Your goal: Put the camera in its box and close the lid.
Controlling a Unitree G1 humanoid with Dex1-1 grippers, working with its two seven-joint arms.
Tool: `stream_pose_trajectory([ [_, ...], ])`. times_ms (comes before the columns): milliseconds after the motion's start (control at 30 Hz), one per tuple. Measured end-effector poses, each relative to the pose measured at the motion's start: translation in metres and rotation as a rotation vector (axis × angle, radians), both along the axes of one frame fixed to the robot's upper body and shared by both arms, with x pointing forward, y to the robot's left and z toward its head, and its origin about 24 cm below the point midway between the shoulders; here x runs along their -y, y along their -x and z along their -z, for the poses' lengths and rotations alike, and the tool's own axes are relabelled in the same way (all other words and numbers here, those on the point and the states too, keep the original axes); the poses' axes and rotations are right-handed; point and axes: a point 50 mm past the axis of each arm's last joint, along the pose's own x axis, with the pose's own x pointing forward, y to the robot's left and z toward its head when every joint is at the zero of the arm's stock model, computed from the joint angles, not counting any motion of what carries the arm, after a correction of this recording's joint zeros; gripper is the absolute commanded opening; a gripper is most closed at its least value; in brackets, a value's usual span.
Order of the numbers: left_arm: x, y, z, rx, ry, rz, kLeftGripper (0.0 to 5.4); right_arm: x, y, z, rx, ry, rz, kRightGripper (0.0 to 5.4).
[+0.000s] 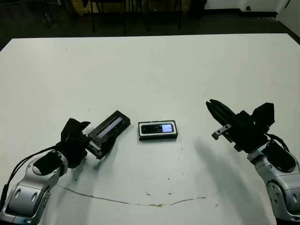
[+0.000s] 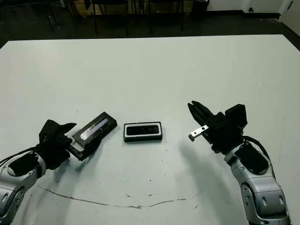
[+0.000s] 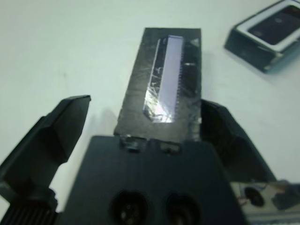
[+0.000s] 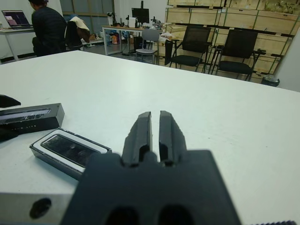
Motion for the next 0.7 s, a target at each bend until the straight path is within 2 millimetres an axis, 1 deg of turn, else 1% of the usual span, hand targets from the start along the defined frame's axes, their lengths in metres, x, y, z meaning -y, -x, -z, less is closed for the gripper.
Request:
stream_pose_trajectory([
  [233, -0.007, -0.004, 0.005, 0.071, -0.054, -0.036, 5.39, 0.001, 0.0, 0.001, 0.0, 0.012, 0.005, 0.0],
  [333, -0.008, -0.004, 0.007, 0.076, -0.043, -0.028, 5.1, 0.001, 0.0, 0.0, 0.002, 0.015, 0.008, 0.0],
  [533, -0.008, -0.004, 0.012, 0.024, 0.081, 0.041, 3.94, 0.003, 0.0, 0.0, 0.002, 0.009, 0.009, 0.0],
  [700, -0.009, -0.007, 0.012, -0.009, 0.089, 0.096, 3.0, 0.005, 0.0, 0.0, 0.001, 0.008, 0.017, 0.0],
])
